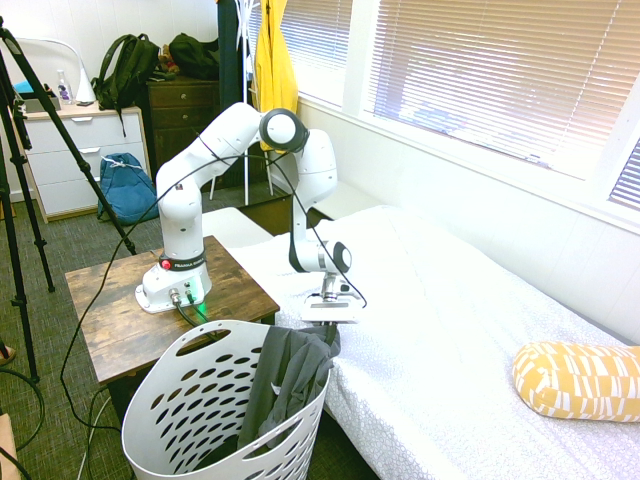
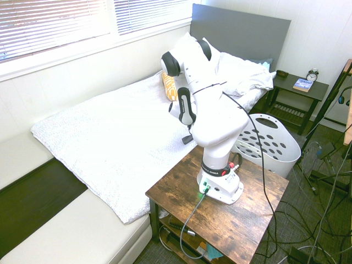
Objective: Put my clothes in the laundry bag
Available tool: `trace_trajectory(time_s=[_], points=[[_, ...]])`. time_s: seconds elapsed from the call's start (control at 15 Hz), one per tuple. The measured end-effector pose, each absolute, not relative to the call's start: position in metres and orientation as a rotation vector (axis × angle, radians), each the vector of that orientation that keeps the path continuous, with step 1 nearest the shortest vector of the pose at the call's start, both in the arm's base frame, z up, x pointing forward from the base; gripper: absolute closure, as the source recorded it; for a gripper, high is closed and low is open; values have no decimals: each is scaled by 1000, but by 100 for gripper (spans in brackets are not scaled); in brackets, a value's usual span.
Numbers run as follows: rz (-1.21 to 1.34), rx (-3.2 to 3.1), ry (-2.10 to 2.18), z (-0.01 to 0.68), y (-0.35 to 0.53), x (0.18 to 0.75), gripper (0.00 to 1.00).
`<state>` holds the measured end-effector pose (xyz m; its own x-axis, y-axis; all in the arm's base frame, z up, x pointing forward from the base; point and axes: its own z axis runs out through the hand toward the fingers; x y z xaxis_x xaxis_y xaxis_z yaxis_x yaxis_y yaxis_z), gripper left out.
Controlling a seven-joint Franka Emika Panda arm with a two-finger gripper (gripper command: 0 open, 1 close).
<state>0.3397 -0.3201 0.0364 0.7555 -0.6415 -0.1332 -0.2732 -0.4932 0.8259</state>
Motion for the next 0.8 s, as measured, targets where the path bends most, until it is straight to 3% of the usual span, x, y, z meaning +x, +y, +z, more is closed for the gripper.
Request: trace_trajectory(time_s=[0.33,0.8], points=[[-565,2130,-715,78,-320,364,100],[-961,2017,-535,239,-337,346,100]])
